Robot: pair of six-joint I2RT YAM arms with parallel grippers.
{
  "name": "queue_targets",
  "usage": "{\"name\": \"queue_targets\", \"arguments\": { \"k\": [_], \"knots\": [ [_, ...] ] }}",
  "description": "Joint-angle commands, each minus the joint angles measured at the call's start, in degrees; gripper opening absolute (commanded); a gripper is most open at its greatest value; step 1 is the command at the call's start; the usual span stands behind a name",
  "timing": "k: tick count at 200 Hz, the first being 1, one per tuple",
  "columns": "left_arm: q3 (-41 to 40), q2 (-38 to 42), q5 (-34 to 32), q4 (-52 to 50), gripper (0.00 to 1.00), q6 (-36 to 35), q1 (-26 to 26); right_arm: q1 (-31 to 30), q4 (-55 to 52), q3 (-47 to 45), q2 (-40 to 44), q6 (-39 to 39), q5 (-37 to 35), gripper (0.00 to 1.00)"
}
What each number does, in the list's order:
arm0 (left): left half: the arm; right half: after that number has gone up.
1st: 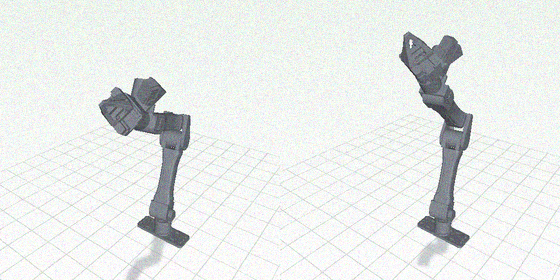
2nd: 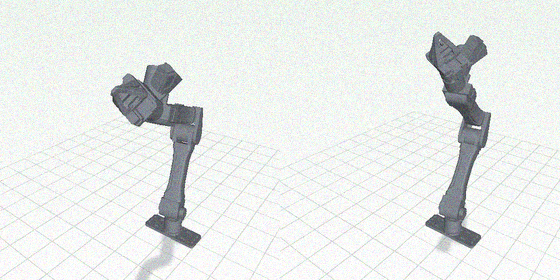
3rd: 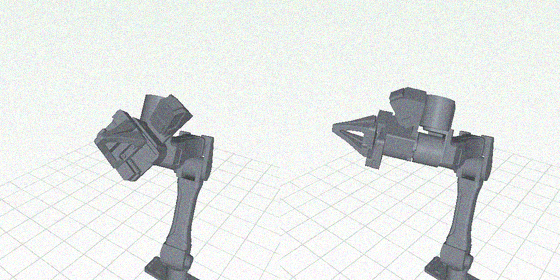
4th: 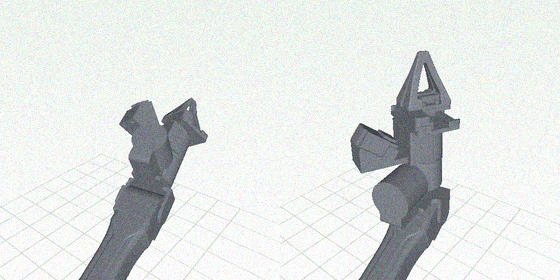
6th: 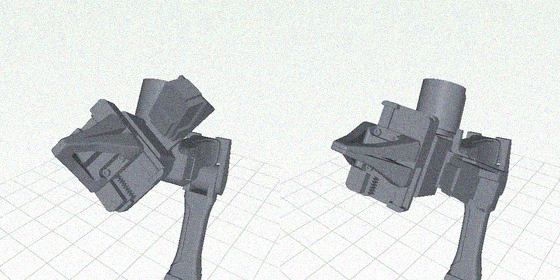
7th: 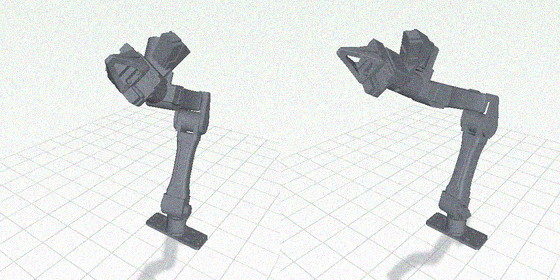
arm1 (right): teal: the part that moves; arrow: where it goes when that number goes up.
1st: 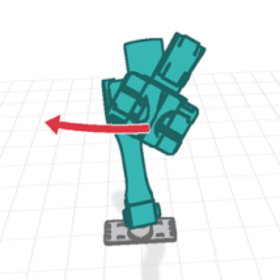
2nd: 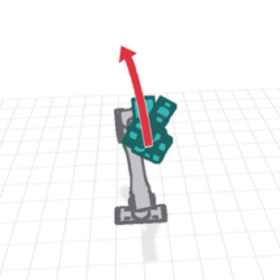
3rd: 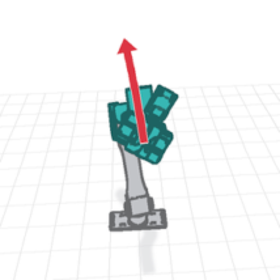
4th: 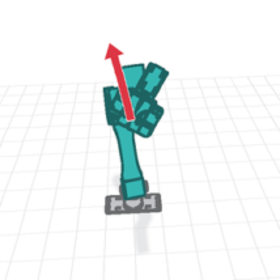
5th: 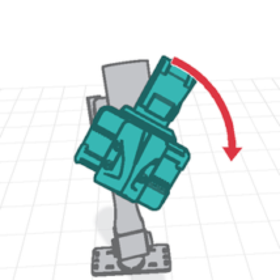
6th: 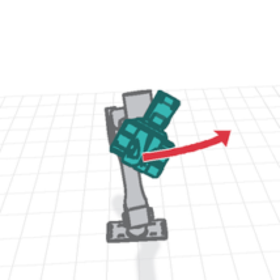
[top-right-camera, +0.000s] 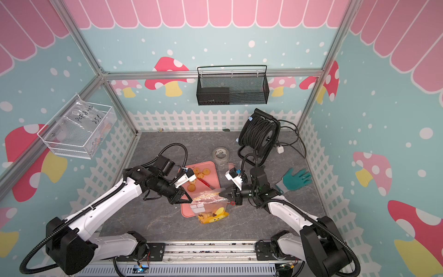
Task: Put the cookies into a resealable bag to prevent moisture
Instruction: Close the ziploc bag at the center of the board.
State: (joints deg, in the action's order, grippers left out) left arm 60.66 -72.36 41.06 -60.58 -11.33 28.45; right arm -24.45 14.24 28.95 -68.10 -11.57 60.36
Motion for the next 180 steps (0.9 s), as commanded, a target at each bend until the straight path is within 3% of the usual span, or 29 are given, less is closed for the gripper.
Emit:
{"name": "queue_targets", "arguments": {
  "k": [1, 6, 16, 39, 53, 70, 99, 107, 122, 140, 180],
  "knots": [
    [-0.64, 0.36, 2.43, 0.64, 0.0, -1.77, -0.85, 0.75, -0.81, -1.11, 1.21, 1.65, -0.5, 0.0],
    [-0.66, 0.29, 2.3, 0.64, 0.01, -1.7, -1.1, 0.85, -0.83, -1.11, 1.36, 1.65, -0.48, 0.0],
    [-0.68, 0.36, 1.54, 1.12, 0.14, -0.98, -1.65, 0.95, -0.83, -1.1, 1.86, 1.61, -0.5, 0.0],
    [-1.32, 0.81, 2.75, 3.1, 0.18, 0.25, -2.25, 1.04, -0.36, -1.3, 3.42, 1.44, 0.12, 0.0],
    [-1.79, 0.81, 4.23, 4.73, 0.16, 1.15, -2.26, 1.06, 0.72, -1.79, 4.52, 0.95, 0.22, 0.0],
    [-2.49, 0.39, 5.91, 6.08, 0.0, 1.82, -2.26, 1.15, 0.91, -2.4, 5.57, 0.76, -0.54, 0.0],
    [-2.31, 0.11, 7.3, 6.09, 0.0, 1.67, -2.26, 1.24, 0.89, -2.76, 6.55, 0.48, -1.11, 0.01],
    [-2.19, 0.48, 6.88, 6.13, 0.0, 1.53, -2.26, 1.24, 0.83, -2.75, 6.79, 0.71, -1.54, 0.07],
    [-1.82, 1.22, 6.32, 6.08, 0.0, 1.17, -2.26, 1.24, -0.12, -1.99, 7.89, 2.26, -2.89, 0.28],
    [-1.22, 1.85, 6.44, 6.12, 0.0, 0.5, -2.26, 1.14, -2.79, 0.53, 9.65, 6.07, -4.49, 0.42],
    [0.59, 1.05, 8.14, 5.58, 0.0, -2.02, -2.17, 0.31, -15.29, 9.84, 9.49, 26.29, -10.79, 0.69]
  ]
}}
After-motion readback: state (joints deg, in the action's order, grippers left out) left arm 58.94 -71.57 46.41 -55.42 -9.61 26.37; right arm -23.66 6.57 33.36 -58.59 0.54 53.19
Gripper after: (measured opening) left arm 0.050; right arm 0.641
